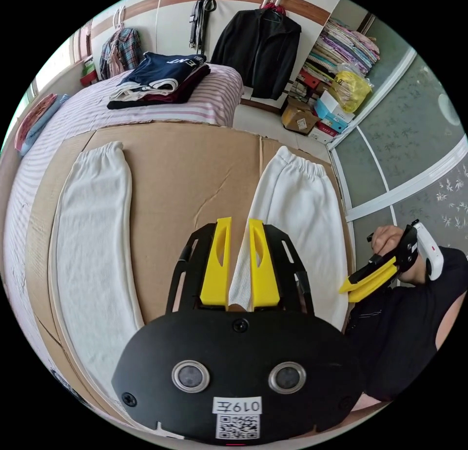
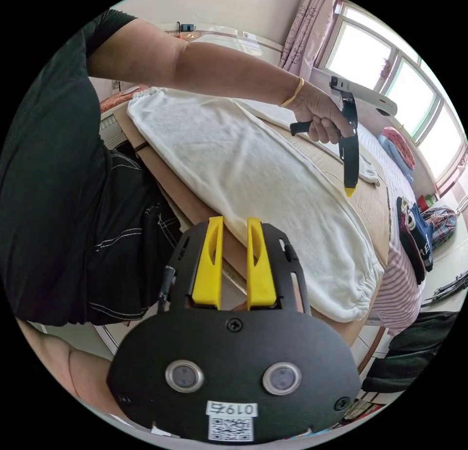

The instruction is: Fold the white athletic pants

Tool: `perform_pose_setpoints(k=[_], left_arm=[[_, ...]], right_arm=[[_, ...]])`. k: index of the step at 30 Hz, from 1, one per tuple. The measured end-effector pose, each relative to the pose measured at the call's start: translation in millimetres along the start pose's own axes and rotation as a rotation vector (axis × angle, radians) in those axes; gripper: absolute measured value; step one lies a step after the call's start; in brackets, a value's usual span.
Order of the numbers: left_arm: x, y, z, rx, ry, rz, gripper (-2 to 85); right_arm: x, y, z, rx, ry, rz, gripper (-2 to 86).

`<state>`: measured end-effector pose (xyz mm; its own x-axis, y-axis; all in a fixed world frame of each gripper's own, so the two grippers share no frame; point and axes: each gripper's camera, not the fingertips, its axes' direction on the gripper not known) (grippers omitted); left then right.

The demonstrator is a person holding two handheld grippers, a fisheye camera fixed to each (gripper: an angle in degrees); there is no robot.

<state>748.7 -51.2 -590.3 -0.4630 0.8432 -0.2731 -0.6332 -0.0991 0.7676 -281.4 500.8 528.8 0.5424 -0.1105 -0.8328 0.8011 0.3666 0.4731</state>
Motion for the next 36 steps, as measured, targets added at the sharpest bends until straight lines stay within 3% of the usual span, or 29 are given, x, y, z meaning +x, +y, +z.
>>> perform_pose_setpoints(k=[8, 15, 20, 23, 28, 36], left_arm=[[17, -24, 17, -0.073, -0.035, 0.132, 0.8], [15, -19, 6, -0.053, -0.085, 0.092, 0.6], [-3, 39, -56, 0.022, -0.128, 0.073, 0.8], [-16, 90, -79, -0.068, -0.082, 0.095, 0.8], [-28, 162, -83, -0.181, -0.132, 0.019, 0.8], [-29, 204, -84, -0.139, -0.079, -0.067, 0.9]], right_arm=[[-8, -5, -11, -0.024, 0.042, 0.023, 5.1], [-25, -26, -20, -0.073, 0.057, 0.016, 4.7], [-57, -58, -55, 0.034, 0.062, -0.024, 7.7], [-95, -95, -53, 0.104, 0.024, -0.169, 8.0], [-142, -149, -12, 0.022, 0.041, -0.353, 8.3], [-173, -195, 8, -0.012, 0.004, -0.438, 3.4]])
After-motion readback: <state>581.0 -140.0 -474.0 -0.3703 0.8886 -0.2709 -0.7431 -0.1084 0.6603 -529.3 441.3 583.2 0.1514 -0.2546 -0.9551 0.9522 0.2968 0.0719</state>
